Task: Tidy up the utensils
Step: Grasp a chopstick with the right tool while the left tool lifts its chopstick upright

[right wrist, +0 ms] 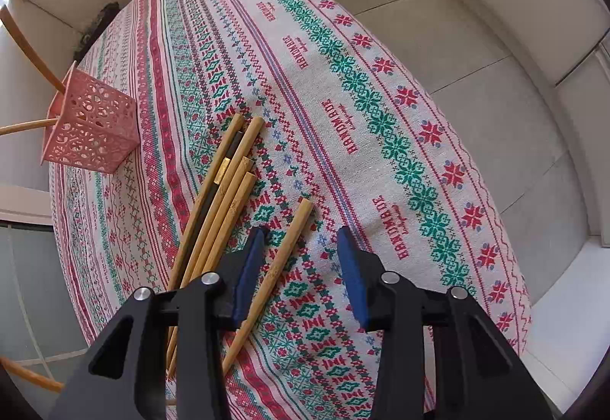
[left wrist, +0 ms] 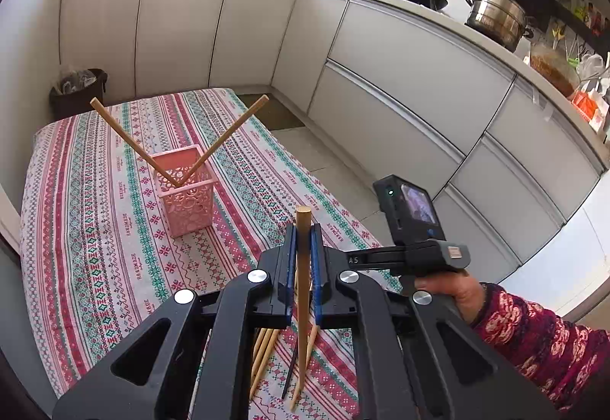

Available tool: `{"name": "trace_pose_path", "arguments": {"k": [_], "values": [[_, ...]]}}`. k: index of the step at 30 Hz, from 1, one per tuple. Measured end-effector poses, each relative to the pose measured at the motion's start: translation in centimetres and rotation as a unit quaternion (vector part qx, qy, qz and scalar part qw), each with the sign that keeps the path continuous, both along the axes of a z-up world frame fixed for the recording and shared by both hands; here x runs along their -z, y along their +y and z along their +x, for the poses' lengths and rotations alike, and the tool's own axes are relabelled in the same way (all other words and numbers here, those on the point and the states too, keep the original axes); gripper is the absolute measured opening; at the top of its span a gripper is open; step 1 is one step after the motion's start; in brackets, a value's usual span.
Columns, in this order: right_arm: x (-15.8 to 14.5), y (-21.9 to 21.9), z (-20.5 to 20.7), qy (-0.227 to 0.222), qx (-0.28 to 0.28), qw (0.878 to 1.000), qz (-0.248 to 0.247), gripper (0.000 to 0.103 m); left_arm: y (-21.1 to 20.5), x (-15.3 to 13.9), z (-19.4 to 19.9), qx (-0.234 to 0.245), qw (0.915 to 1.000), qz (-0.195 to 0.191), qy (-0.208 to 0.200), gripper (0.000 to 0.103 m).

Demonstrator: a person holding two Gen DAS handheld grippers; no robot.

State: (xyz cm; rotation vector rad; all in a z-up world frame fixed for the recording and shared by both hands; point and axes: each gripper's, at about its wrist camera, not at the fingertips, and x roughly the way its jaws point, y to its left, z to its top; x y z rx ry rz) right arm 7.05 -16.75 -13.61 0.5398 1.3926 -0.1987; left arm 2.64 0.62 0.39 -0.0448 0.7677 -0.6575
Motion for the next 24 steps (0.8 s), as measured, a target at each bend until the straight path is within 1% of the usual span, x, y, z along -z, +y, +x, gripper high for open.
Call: {"name": "trace_pose_path", "arguments": {"k": [2,3,8,11,13,15,16,20,21,24], "values": [[0.6,0.4,0.3,0.016,0.0,1.0,-0.014,0.022,0.9,-0.6,-0.2,-0.004,0.9999,-0.011,-0.004,0.006],[0.9,0.4,0.3,0.02,0.003,1.0,-0.019,0.02,1.2,-0.8,-0.3,-0.006,0.9999,-0.014,-0.006,0.006],[1.0,0.4,0.8,0.028,0.013,0.999,-0.03,0.019,2.2,-2.3,-1.6,-0.015,0.9993,-0.027,-0.019,0.006],[0.9,1.1,1.4,0.028,0.011,0.998,-0.046,0.022,2.5,-2.5,-1.8,-0.02,0.9991,-0.03,-0.025,0.006],[1.0,2.0,1.9,0.022,0.015,0.998,-0.059,0.022,2.7,-2.6,-1.8,-0.023,0.999,-0.031,-0.025,0.006],[0.9,2.2,1.4,0.005,0.023,0.998,-0.065,0.019,2.8,-2.7,-1.9,-0.027,0.9988,-0.03,-0.027,0.006],[0.8,2.0,0.8,-0.006,0.029,0.998,-0.062,0.016,2.9,-2.7,-1.9,-0.028,0.9988,-0.031,-0.028,0.006],[0.9,0.6,-1.8,-0.064,0.053,0.996,-0.024,0.011,3.3,-2.7,-1.9,-0.035,0.9985,-0.029,-0.03,0.006],[0.8,0.3,-2.4,-0.077,0.057,0.995,-0.022,0.011,3.3,-2.7,-1.8,-0.037,0.9985,-0.027,-0.03,0.006],[-0.6,0.0,-4.1,-0.131,0.058,0.989,-0.026,0.009,3.5,-2.6,-1.9,-0.046,0.9981,-0.027,-0.03,0.006]]}}
